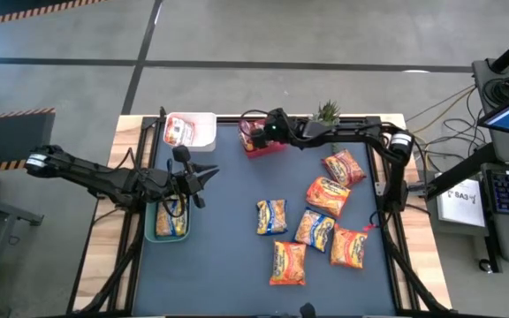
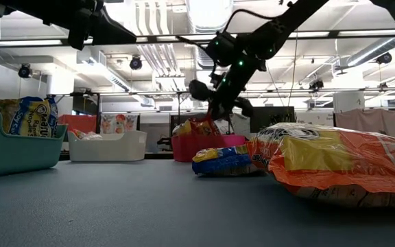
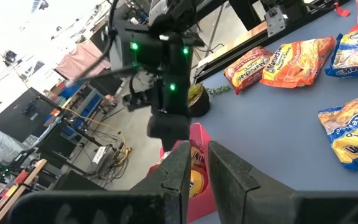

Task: Sort Maruchan noodles
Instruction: Put the red noodle pack into the red bin, then stack the blue noodle pack on top of the blue noodle pack

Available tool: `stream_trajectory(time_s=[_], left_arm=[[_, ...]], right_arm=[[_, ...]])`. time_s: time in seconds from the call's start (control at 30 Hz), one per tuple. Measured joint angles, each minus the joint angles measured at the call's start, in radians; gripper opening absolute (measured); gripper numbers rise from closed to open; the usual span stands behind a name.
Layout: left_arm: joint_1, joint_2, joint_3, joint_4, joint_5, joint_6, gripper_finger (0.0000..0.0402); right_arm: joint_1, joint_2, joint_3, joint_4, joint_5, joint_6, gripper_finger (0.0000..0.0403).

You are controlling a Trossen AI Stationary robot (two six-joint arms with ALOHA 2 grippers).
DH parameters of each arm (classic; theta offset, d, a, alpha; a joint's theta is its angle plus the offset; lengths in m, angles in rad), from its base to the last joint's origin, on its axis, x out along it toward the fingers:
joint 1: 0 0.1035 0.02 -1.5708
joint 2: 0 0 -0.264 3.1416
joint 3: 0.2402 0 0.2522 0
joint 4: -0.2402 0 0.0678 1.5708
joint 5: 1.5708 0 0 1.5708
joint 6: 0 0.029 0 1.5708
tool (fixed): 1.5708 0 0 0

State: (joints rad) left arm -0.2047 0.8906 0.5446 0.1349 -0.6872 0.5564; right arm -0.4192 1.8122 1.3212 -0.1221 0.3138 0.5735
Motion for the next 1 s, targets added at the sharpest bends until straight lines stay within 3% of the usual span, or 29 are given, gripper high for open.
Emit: stream_trajectory(time_s=[0.2,0.47,0.67,0.83,1.0], left_arm=[[0.0,0.0,0.0,0.0,0.0,-0.006,0.0038],[0.0,0.0,0.0,0.0,0.0,-0.024,0.0038],[0.0,0.0,0.0,0.0,0.0,-0.05,0.0038],[0.0,0.0,0.0,0.0,0.0,-0.075,0.0038],[0.0,0.0,0.0,-0.001,0.0,-0.122,0.0038]], right_arm=[[0.057,-0.102,0.0,-0.06,-0.007,-0.071,0.0008],[0.236,-0.246,-0.005,-0.353,-0.023,-0.107,0.0008],[0.386,-0.292,-0.025,-0.574,-0.025,0.011,0.0009],[0.491,-0.291,-0.077,-0.644,-0.029,0.125,0.0008],[0.56,-0.291,-0.166,-0.656,-0.14,0.232,0.0009]])
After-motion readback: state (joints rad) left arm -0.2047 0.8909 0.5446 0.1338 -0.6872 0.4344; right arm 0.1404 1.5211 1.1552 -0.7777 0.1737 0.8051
